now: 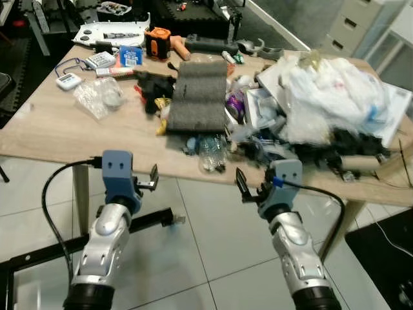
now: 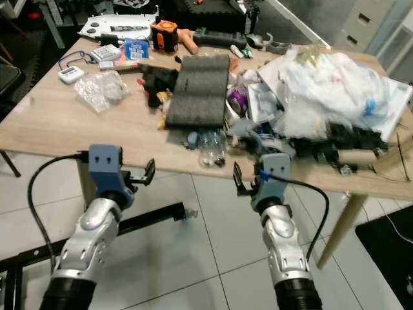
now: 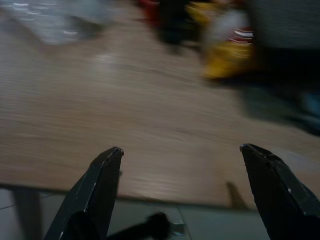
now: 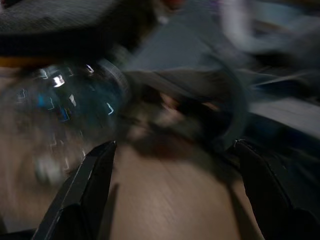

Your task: Picking trash to rubbish bin

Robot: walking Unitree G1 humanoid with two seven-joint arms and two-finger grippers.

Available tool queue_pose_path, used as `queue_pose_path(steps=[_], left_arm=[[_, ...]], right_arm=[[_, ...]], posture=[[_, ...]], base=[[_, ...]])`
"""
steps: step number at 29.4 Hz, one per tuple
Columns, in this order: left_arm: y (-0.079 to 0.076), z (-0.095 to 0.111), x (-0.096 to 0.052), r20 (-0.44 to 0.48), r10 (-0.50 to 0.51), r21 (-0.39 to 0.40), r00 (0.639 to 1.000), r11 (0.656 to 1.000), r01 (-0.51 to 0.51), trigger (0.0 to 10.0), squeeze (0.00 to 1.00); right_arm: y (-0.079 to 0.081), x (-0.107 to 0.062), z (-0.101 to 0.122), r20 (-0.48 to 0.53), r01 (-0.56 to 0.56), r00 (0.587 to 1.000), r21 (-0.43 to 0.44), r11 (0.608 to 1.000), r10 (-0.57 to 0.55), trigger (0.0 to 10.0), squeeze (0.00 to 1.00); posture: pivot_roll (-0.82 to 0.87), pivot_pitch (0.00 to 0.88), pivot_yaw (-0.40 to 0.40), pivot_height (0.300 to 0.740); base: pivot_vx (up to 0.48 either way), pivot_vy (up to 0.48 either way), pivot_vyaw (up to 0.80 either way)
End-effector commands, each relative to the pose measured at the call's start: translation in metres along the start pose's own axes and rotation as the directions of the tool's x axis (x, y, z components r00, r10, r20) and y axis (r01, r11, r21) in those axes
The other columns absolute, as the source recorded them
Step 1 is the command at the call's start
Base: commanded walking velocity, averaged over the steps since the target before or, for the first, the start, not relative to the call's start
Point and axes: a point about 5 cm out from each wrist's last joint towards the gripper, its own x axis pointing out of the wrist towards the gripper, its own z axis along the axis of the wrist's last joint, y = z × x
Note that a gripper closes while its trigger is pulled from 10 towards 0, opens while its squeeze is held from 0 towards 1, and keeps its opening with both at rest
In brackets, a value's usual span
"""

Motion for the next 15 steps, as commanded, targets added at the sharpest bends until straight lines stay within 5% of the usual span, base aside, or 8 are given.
queue_pose_path(steps=[1, 8, 15], left_arm=[[0.0048, -0.0059, -0.0030, -0.024, 0.017, -0.007, 1.000, 1.000, -0.017, 10.0, 0.00], [0.0048, -0.0057, -0.0033, -0.023, 0.018, -0.008, 1.000, 1.000, -0.018, 10.0, 0.00], [0.0036, -0.0045, -0.0046, -0.001, 0.010, -0.008, 1.000, 1.000, -0.010, 10.0, 0.00]], right_arm=[[0.0055, -0.0015, -0.0034, -0.013, -0.011, 1.000, 0.018, 1.000, 0.011, 10.0, 0.00], [0.0056, -0.0015, -0.0032, -0.012, -0.012, 1.000, 0.018, 1.000, 0.012, 10.0, 0.00], [0.0056, -0.0023, -0.0039, -0.015, -0.011, 1.000, 0.018, 1.000, 0.012, 10.0, 0.00]], posture=[[0.00, 0.180, -0.051, 0.740], [0.00, 0.182, -0.051, 0.740], [0.00, 0.181, -0.051, 0.740]], base=[[0.390, 0.000, 0.00], [0.350, 0.000, 0.00], [0.000, 0.000, 0.00]])
